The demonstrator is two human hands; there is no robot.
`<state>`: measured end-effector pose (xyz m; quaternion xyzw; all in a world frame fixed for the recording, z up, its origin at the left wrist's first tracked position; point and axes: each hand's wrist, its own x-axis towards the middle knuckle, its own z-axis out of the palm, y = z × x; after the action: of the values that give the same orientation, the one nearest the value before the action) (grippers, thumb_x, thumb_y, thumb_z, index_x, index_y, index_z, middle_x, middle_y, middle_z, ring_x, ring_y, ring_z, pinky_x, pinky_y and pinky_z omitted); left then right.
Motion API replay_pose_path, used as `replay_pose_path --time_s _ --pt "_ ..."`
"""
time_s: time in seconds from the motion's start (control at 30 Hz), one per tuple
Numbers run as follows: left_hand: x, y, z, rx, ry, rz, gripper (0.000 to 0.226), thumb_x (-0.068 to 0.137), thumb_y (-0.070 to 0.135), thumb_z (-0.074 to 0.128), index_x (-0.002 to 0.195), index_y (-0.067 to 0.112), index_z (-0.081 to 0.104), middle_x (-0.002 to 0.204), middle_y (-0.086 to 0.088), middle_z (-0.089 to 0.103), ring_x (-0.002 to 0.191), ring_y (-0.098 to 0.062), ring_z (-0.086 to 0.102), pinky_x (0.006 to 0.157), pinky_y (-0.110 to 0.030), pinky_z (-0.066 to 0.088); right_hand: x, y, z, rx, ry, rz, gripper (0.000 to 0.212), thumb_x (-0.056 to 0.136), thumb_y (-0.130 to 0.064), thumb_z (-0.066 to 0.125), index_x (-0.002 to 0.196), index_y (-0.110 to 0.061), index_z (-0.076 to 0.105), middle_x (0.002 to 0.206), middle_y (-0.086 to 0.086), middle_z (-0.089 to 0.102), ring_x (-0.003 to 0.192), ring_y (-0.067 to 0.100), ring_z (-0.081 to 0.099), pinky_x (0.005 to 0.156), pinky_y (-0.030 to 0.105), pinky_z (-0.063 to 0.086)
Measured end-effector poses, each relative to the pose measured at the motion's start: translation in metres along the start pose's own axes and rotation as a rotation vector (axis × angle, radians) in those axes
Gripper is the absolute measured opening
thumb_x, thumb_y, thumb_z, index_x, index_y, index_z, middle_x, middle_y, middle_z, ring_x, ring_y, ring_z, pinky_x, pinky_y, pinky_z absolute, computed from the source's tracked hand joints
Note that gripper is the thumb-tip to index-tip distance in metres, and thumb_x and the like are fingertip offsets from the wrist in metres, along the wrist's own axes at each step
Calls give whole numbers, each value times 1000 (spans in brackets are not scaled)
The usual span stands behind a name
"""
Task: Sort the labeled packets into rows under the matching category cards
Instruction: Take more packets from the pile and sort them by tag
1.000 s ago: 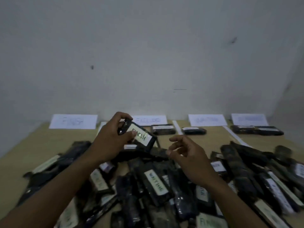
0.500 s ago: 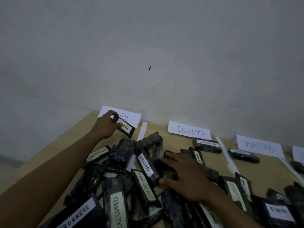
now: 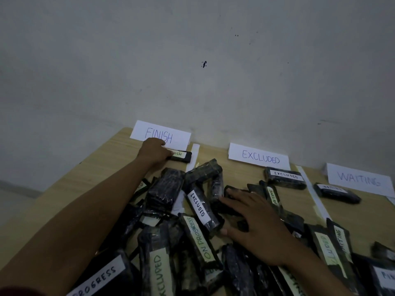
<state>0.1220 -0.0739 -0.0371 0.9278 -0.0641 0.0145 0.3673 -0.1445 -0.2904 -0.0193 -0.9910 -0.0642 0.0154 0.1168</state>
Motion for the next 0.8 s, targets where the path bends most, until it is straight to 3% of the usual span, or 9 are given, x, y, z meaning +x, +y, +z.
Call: replay_pose_path --time_s 0.13,0.3,0.37,0.43,0.53,0.6,0.67,0.73,0.8 --pt "-7 3 -3 -19 30 41 44 79 32 76 116 12 64 122 -12 59 110 -24 55 89 -30 40 -1 1 2 36 22 6 72 74 -79 26 142 -56 18 152 -30 5 141 -3 2 112 22 -10" --pt "-54 31 -22 -142 -45 322 15 83 28 72 97 24 68 86 3 64 76 -10 56 68 -23 40 -1 2 2 77 44 4 74 73 -79 27 142 -52 24 155 -26 10 141 -3 4 114 23 -7" --pt "-79 42 -29 -136 -159 437 14 81 27 73 95 28 70 85 10 64 77 -7 57 67 -17 44 -2 1 1 99 54 3 70 77 -76 35 142 -51 27 154 -25 12 136 -7 5 113 22 -6" --pt "-98 49 -33 -63 -308 547 23 79 24 75 100 30 71 93 10 61 86 -9 57 76 -20 45 -4 1 0 120 73 -1 62 83 -69 44 141 -49 30 154 -24 16 131 -9 6 112 22 -4" --pt "-116 54 -29 275 -476 681 43 75 27 74 117 34 66 108 5 49 99 -10 44 86 -24 39 -6 1 1 159 113 -10 61 80 -68 42 138 -47 37 151 -23 25 133 -7 14 113 23 2" --pt "-122 56 -22 536 -461 782 56 70 38 71 125 36 60 114 4 45 104 -14 39 89 -31 37 -7 2 1 195 135 -5 60 79 -66 43 135 -45 44 149 -22 31 137 -1 22 114 25 8" --pt "-125 58 -18 665 -423 838 53 70 42 70 122 37 59 117 3 46 107 -17 38 90 -35 37 -8 2 1 225 163 -1 54 82 -62 50 132 -42 49 146 -22 36 135 2 29 113 25 13" --pt "-123 58 -17 640 -420 847 44 70 40 75 112 35 61 115 6 49 106 -16 39 88 -36 37 -9 2 -1 254 179 9 46 86 -53 59 130 -41 52 141 -23 41 132 1 33 110 22 17" --pt "-121 60 -20 526 -447 820 37 68 36 80 101 32 62 107 10 53 98 -12 42 83 -33 38 -11 2 -3 318 198 24 40 86 -44 64 126 -39 56 130 -23 49 122 -1 39 101 9 21"
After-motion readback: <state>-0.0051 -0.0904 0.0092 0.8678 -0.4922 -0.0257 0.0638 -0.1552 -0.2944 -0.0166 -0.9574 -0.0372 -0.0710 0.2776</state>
